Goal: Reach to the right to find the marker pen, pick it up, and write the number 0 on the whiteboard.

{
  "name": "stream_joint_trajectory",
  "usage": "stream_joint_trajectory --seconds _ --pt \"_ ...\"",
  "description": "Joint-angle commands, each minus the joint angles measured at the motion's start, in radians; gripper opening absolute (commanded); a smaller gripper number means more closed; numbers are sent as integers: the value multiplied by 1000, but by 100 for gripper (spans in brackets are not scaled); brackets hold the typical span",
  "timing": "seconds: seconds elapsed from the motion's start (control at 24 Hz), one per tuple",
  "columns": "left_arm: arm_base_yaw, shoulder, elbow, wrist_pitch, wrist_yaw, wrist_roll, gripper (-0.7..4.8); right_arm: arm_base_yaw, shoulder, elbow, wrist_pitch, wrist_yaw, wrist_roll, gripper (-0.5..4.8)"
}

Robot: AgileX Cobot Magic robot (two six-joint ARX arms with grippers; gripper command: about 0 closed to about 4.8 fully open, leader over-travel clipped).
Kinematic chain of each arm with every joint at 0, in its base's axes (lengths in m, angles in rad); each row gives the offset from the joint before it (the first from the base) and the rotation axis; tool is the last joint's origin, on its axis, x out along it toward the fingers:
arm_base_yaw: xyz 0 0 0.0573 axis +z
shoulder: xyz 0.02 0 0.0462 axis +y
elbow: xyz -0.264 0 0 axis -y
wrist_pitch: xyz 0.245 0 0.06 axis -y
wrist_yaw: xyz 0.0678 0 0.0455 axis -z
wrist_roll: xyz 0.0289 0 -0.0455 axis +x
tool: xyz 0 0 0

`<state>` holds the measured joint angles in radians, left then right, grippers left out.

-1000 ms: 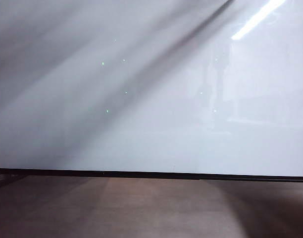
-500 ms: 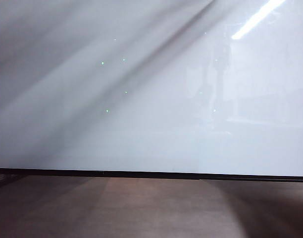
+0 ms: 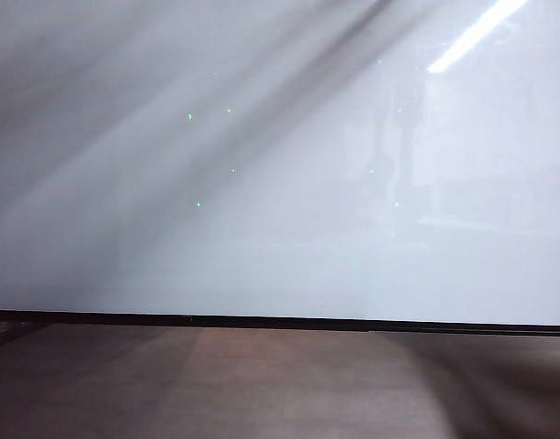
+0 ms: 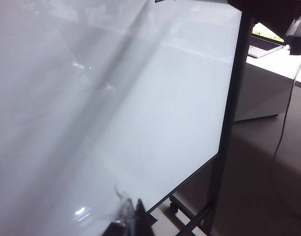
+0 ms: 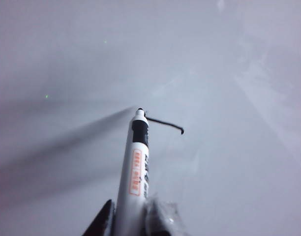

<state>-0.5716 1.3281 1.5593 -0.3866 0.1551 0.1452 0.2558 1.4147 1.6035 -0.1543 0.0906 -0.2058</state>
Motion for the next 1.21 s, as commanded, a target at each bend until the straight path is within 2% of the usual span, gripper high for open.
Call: stream_joint_trajectory --seconds 0.04,0.62,0.87,1.21 --pt "0 -4 3 7 2 5 -5 2 3 7 33 8 3 -4" --pt "0 -4 3 7 -2 5 -5 1 39 7 55 23 -8 -4" --pt "1 -4 3 7 -5 39 -5 0 57 7 58 23 -8 -4" --pt "1 -4 3 7 -5 39 -5 0 70 7 -3 47 -5 -4"
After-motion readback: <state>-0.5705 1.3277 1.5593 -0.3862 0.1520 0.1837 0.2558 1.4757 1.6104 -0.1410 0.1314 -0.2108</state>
